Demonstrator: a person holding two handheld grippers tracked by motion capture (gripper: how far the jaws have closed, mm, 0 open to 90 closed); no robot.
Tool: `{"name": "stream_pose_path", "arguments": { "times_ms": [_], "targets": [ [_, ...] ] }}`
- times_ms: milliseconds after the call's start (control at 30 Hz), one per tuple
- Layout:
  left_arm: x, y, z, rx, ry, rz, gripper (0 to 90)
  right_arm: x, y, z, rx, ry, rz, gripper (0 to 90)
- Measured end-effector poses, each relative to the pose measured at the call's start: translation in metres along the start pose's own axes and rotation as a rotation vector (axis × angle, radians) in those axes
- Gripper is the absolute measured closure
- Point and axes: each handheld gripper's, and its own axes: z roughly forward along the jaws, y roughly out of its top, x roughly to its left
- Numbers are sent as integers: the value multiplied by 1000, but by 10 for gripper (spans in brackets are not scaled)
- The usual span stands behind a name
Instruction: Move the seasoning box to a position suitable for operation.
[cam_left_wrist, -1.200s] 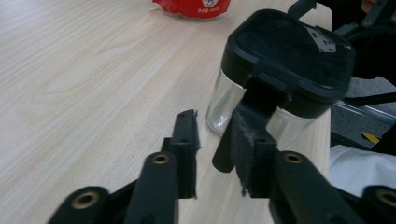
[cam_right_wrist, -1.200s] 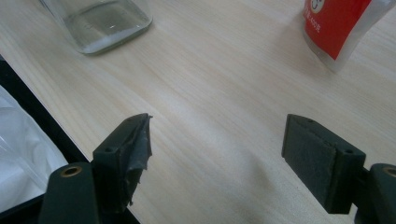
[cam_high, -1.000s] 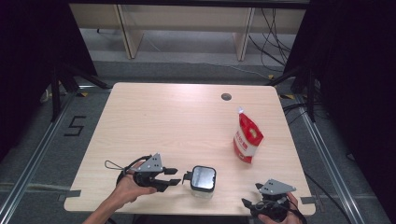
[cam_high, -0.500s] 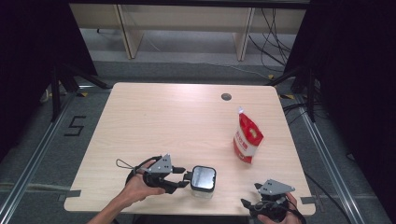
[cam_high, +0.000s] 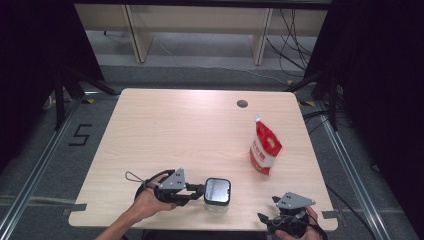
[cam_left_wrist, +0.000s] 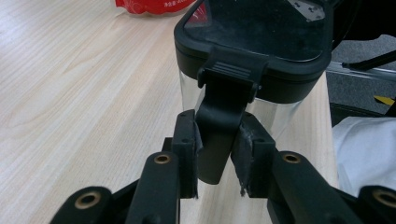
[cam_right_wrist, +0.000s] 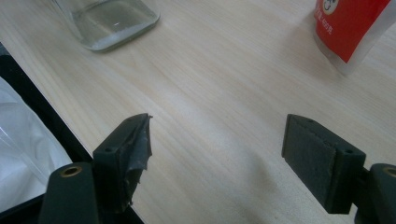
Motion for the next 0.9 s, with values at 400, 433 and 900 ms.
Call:
{"name": "stream_pose_path", "arguments": {
  "times_ms": [400, 433, 900],
  "targets": [
    [-7, -6, -12, 13, 16, -2, 715, 0, 0, 0, -2, 10, 0, 250],
    [-5, -6, -12, 3, 7, 19, 716, 0, 0, 0, -1, 11, 2, 250],
    [-7, -10, -19, -8, -1, -71, 614, 1, -1, -3, -2, -2, 12, 250]
  ]
}}
